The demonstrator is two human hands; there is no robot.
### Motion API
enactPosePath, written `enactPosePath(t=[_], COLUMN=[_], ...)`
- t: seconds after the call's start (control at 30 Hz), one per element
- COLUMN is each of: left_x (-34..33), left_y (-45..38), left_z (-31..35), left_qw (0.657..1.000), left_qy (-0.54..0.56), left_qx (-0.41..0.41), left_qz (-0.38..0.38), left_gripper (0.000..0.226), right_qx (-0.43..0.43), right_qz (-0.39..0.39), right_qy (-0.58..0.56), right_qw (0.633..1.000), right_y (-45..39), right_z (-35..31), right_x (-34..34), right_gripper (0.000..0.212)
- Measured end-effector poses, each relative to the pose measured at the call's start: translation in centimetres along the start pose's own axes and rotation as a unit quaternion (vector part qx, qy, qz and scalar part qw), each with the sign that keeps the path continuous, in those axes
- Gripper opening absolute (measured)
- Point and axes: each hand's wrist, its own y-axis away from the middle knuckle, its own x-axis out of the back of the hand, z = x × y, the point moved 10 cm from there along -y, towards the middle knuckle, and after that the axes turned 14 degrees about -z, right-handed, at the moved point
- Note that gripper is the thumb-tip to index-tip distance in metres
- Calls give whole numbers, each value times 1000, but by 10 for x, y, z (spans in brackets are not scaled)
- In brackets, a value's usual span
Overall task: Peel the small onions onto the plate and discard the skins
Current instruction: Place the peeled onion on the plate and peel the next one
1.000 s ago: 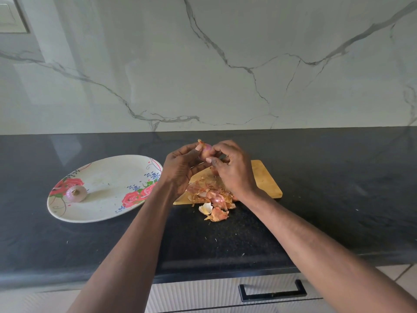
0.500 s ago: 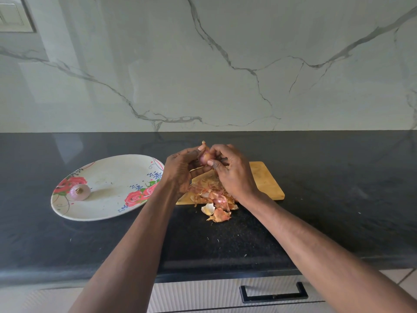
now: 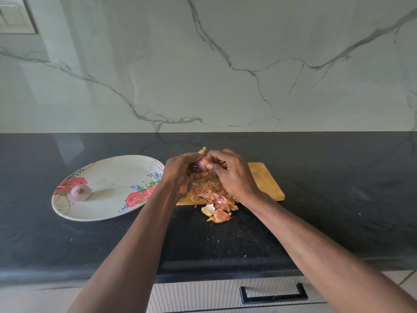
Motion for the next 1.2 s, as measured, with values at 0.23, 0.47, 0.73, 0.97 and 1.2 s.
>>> enactPosePath(t=[0.23, 0.47, 0.73, 0.97, 1.2], left_x=[3, 2, 2, 0, -2], left_y=[-1, 0, -1, 3, 3], left_z=[-2, -1, -1, 3, 2], left_qw=[1000, 1000, 1000, 999, 999], left_qy=[6, -2, -3, -29, -48], left_qx=[7, 7, 7, -11, -4], left_qz=[15, 14, 16, 16, 3], left_gripper=[16, 15, 20, 20, 27], right_qx=[29, 6, -8, 2, 14], right_qz=[17, -4, 6, 52, 45], right_qy=[20, 22, 16, 15, 27], right_qw=[999, 1000, 1000, 999, 999], right_y=[3, 1, 0, 0, 0], right_z=[-10, -4, -3, -2, -8], right_x=[2, -2, 1, 10, 11], right_gripper=[10, 24, 16, 20, 9])
